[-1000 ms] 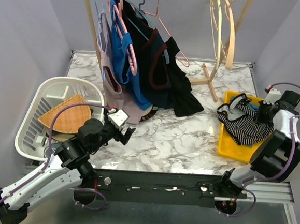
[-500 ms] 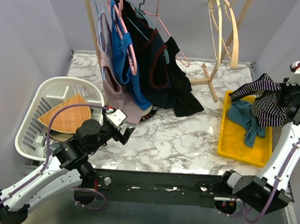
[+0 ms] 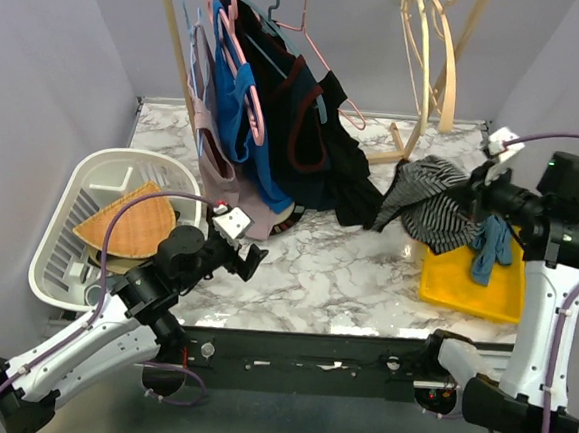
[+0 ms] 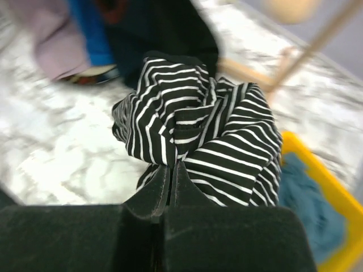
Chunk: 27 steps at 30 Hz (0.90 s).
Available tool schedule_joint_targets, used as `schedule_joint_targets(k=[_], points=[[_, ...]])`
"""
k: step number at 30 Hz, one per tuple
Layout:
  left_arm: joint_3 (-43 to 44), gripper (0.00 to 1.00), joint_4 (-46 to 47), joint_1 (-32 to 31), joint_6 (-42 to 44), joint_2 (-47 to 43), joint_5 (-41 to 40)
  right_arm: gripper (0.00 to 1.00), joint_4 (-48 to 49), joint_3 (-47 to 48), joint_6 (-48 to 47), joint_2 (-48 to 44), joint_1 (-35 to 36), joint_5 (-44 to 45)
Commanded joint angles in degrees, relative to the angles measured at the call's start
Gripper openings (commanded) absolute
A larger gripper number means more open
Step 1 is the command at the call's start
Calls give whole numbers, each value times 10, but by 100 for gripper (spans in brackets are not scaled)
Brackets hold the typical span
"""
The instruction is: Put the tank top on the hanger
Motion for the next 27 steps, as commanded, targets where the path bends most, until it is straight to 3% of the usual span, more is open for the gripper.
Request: schedule_joint_targets(k=[1, 4, 7, 9, 10, 12, 13, 16, 22, 24, 27], points=[[22, 99, 16, 3, -59, 5, 28, 1, 13, -76, 11, -17, 108, -42], [34, 99, 9, 3, -107, 4, 60, 3, 47, -127, 30, -13, 181, -68], [49, 99, -18, 3, -144, 10, 74, 11, 78, -187, 31, 5, 227, -104], [55, 99, -37, 3, -185, 24, 94, 28, 113, -209, 36, 31, 251, -92], [59, 99, -43, 2, -195, 30, 105, 47, 120, -218, 33, 39, 252, -86], [62, 99, -56, -1, -232, 53, 126, 70, 146, -236, 40, 58, 253, -68], [66, 99, -59, -6, -241, 63, 133, 78, 156, -245, 51, 57, 252, -52], [66, 99, -57, -55, -274, 100, 119, 88, 200, -299, 56, 29, 249, -43], [119, 99, -89, -232, -302, 260, -50, 89, 191, -366, 4, -22, 232, -107], [147, 99, -134, -260, -318, 349, -116, 89, 190, -368, -4, -31, 229, -118], [186, 98, -144, -301, -351, 442, -153, 89, 188, -366, -7, -33, 229, -121]])
